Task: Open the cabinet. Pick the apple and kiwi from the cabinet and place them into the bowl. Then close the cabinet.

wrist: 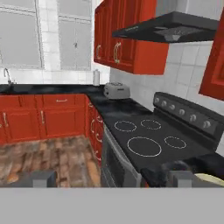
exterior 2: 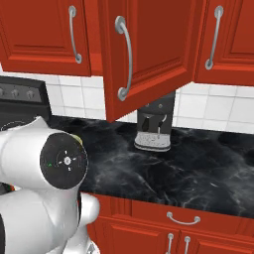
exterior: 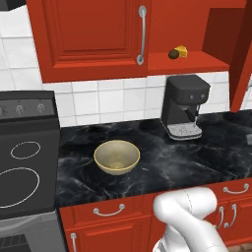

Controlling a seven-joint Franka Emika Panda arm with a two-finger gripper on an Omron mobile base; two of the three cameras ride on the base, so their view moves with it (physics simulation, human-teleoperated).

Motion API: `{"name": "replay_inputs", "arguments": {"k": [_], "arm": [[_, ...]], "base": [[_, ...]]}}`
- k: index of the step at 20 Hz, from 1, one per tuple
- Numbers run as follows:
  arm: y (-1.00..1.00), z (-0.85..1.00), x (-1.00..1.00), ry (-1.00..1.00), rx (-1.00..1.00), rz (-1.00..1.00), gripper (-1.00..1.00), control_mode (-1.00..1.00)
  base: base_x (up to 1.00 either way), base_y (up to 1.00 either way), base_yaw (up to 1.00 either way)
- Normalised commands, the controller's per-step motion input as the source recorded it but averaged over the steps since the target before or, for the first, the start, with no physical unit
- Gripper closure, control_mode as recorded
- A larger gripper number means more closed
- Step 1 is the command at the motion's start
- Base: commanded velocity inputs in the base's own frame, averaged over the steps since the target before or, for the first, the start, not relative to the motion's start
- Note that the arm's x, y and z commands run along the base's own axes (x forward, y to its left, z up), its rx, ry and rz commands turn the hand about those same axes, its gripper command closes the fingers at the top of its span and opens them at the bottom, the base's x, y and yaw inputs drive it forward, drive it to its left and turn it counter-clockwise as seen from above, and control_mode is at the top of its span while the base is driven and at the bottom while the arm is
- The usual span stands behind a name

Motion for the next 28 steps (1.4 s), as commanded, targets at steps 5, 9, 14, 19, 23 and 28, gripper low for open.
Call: {"name": "replay_inputs", "arguments": {"k": [5,9,14,19,23,28], "arm": [[1.00,0.43,-0.13,-0.51,-0.16,-0.38,-1.00,-1.00],[0.34,0.00,0.53,-0.03,-0.12,-0.66,-1.00,-1.00],[-0.20,-0.01,0.87,0.04,0.00,-0.61,-1.00,-1.00],[-0.60,-0.09,0.97,0.10,0.00,-0.63,-1.00,-1.00],[-0.66,-0.07,0.94,0.13,0.00,-0.62,-1.00,-1.00],[-0.44,-0.23,1.00,0.06,0.00,-0.47,-1.00,-1.00]], "base": [[0.00,0.00,0.00],[0.00,0.00,0.00],[0.00,0.00,0.00],[0.00,0.00,0.00],[0.00,0.00,0.00],[0.00,0.00,0.00]]}}
